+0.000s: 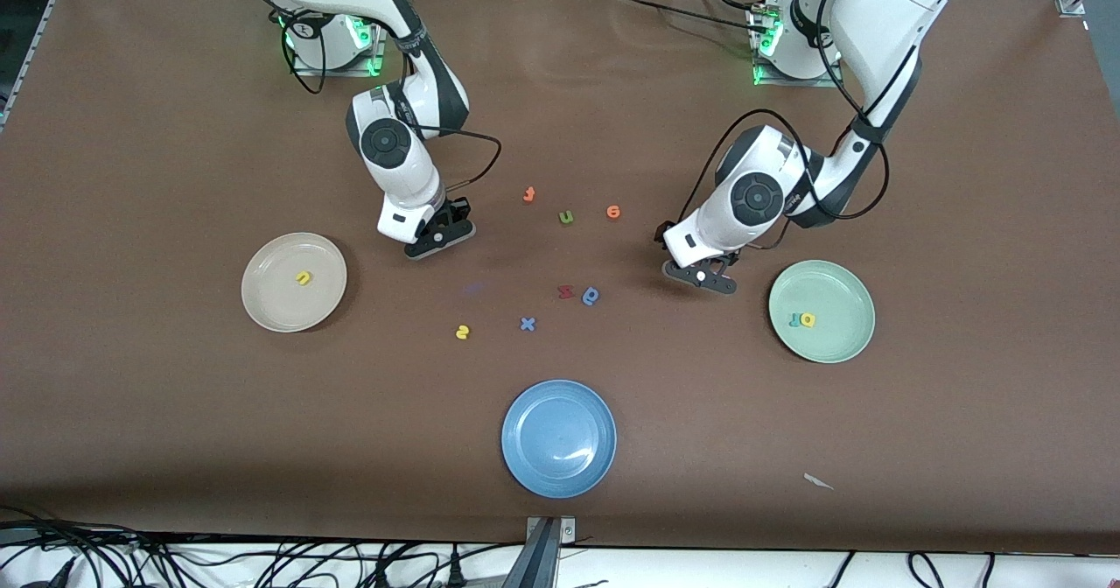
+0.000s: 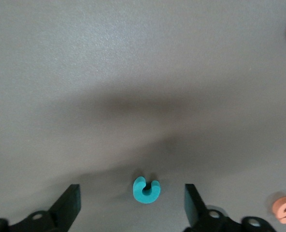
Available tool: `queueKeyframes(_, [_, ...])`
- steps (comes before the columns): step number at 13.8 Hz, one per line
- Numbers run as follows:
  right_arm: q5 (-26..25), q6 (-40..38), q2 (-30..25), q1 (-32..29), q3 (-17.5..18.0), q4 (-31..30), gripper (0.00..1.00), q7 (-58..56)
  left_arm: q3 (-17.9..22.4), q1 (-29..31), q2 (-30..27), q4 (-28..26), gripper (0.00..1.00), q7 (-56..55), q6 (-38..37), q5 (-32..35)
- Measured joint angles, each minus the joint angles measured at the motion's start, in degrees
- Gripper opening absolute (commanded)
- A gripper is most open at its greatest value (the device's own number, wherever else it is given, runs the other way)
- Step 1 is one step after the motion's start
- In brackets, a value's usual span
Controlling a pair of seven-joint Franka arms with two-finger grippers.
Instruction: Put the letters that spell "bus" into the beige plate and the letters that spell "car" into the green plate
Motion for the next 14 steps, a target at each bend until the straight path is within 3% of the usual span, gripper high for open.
queueKeyframes(1, [0.0, 0.0, 0.0, 0.0, 0.0, 0.0, 0.09, 0.0, 0.0, -0.3, 0.0, -0.1, 0.59, -1.4, 0.0, 1.9])
queueKeyframes(2, [0.0, 0.0, 0.0, 0.0, 0.0, 0.0, 0.0, 0.1, 0.0, -0.5, 0.0, -0.2, 0.56, -2.6, 0.0, 3.0])
queueKeyframes(6, [0.0, -0.7, 0.0, 0.1, -0.8, 0.6, 0.0, 0.0, 0.0, -2.1, 0.3, -0.8, 0.59, -5.3, 0.8, 3.5])
queueKeyframes(9, [0.0, -10.8, -1.5, 0.1, -8.7, 4.9, 0.0, -5.5, 0.0, -2.3, 0.8, -0.9, 0.57, -5.6, 1.1, 3.5])
queueKeyframes(10, [0.0, -13.4, -2.3, 0.0, -12.2, 5.7, 0.0, -8.4, 0.0, -2.3, 1.0, -0.9, 0.48, -5.6, 1.3, 3.5])
queueKeyframes(12, [0.0, -16.7, -3.4, -0.2, -19.2, 6.0, 0.0, -15.7, 0.0, -2.4, 1.4, -0.9, 0.05, -5.7, 1.5, 3.5])
queueKeyframes(14, [0.0, -17.7, -3.5, -0.5, -24.4, 5.3, 0.0, -20.8, 0.2, -2.4, 1.2, -0.9, 0.0, -5.7, 1.5, 3.6])
